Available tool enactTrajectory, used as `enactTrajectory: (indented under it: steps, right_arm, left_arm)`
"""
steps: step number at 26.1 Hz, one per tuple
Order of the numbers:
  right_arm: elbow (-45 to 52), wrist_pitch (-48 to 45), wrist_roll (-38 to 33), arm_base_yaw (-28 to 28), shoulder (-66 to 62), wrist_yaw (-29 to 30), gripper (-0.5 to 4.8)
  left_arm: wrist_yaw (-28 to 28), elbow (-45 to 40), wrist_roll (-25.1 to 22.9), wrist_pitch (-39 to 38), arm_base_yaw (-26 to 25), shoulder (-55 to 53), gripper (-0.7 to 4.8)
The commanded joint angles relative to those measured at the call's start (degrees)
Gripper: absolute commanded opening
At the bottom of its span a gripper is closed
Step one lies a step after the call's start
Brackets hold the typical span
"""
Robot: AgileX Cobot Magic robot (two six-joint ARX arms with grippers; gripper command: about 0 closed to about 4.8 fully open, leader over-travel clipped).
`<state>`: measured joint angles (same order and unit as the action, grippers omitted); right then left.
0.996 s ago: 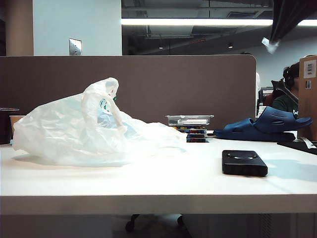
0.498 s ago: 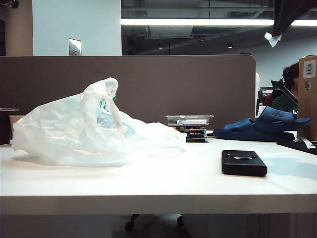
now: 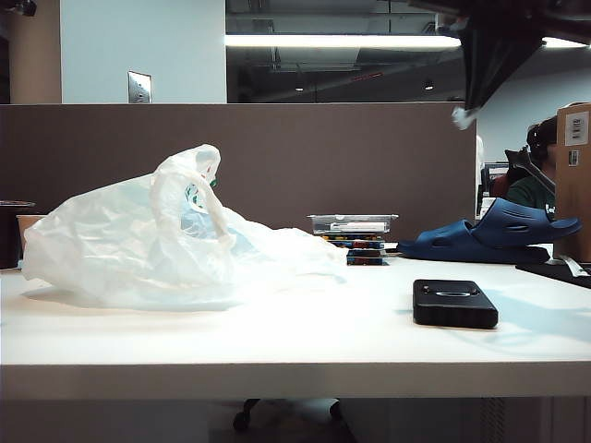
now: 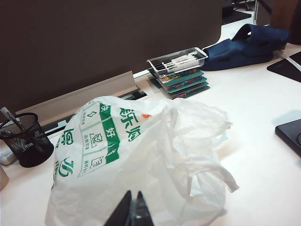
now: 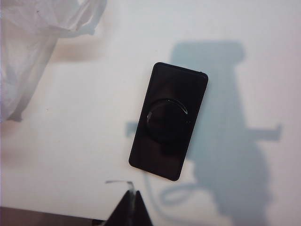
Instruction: Put the power bank into the bag.
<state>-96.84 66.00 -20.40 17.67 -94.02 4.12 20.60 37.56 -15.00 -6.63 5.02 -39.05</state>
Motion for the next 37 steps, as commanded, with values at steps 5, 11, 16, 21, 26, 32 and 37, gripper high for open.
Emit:
enactTrajectory:
  steps: [5, 11, 16, 21, 26, 32, 37]
  right_arm:
    - [-0.13, -0.26, -5.81, 0.63, -3.72, -0.83, 1.61]
    - [-0.11, -0.31, -7.13, 0.66, -4.96, -3.37, 3.26]
    - [-0.02, -0.33, -7.23, 0.66, -5.77, -5.92, 4.67]
    - [0.00, -0.35, -7.28, 1.07, -7.72, -7.21, 4.79]
    - [0.00, -1.92, -7.26, 3.48, -10.64, -8.70, 4.79]
    - [0.00, -1.79, -7.34, 4.66, -14.51, -9.60, 4.79]
    - [0.00, -1.95, -9.84, 4.66, -15.02, -12.20, 4.79]
  left_arm:
    - [0.13, 0.20, -1.33, 0.76, -0.11, -0.04, -0.06]
    - [0.04, 0.20, -1.55, 0.96, -0.11, -0.07, -0.06]
    - [0.68, 0.20, -1.53, 4.17, -0.09, -1.44, -0.06]
    - [4.26, 0.17, -1.53, 5.03, -0.09, -3.23, -0.06]
    - [10.47, 0.22, -2.43, 4.90, -0.09, -3.91, -0.06]
    - [12.24, 0.22, -3.76, 1.25, -0.09, -4.15, -0.06]
    - [13.07, 0.20, -4.74, -1.75, -0.09, -4.15, -0.06]
